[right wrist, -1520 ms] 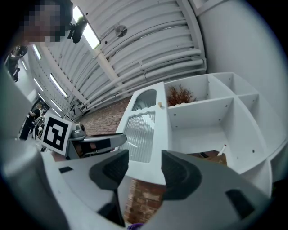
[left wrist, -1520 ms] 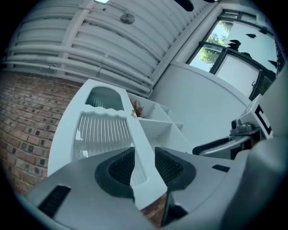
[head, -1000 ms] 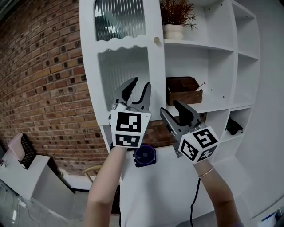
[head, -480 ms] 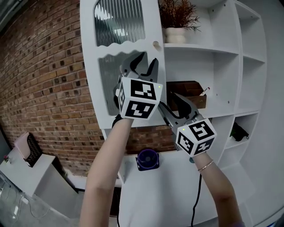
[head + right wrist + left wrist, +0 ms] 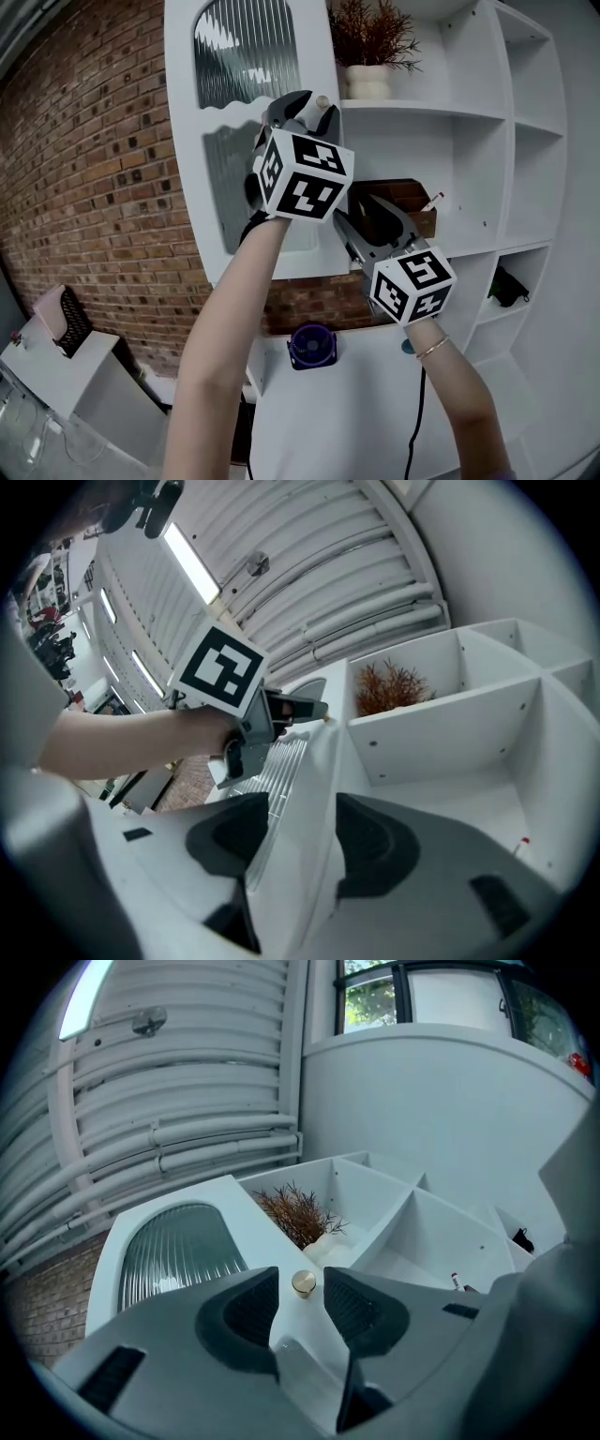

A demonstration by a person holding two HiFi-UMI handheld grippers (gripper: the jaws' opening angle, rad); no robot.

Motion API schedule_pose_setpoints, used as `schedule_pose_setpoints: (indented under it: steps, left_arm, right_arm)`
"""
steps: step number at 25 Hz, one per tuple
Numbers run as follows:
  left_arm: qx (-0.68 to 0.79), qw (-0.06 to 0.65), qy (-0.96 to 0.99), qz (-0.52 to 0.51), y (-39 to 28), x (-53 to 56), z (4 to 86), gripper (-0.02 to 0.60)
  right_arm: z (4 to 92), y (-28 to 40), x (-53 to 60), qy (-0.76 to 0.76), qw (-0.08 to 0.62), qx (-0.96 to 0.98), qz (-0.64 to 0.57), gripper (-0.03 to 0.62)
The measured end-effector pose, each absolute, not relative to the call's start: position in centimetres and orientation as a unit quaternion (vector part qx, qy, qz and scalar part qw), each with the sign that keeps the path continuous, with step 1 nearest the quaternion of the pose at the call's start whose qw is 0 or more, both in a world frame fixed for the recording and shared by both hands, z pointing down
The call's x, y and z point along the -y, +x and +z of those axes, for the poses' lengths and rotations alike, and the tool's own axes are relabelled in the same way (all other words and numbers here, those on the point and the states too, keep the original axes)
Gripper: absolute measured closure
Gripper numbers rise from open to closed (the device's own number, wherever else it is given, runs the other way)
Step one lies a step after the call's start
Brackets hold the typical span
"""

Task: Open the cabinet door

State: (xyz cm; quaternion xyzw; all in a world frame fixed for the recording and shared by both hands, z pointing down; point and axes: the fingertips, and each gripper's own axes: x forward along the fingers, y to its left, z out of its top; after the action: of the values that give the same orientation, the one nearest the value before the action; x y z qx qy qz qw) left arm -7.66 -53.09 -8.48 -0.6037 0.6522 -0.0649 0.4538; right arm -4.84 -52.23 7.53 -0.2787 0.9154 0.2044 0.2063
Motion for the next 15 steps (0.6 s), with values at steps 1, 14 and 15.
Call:
schedule_pose_setpoints:
  steps: [1,14,15]
  left_arm:
    - [-0.653,0.454,-0.602,-0.069,-7.5,53.3,-8.7,0.446]
    - [-0.674,0.442,-0.586,-0.083,-8.2,55.1,-8.5,0.515]
    - [-0.675,0.442,-0.585,-0.082,-8.2,55.0,-8.6,0.511]
  right_arm:
    - [7.5,-4.7,52.4,-0.279,0.207,-0.916,0.202,0.376]
    - [9.3,-5.1,53.6,-0.27,0.192,-0.926,0.183,0.376]
    - [9.5,-5.2,53.7,-0.269,0.19,-0.927,0.181,0.376]
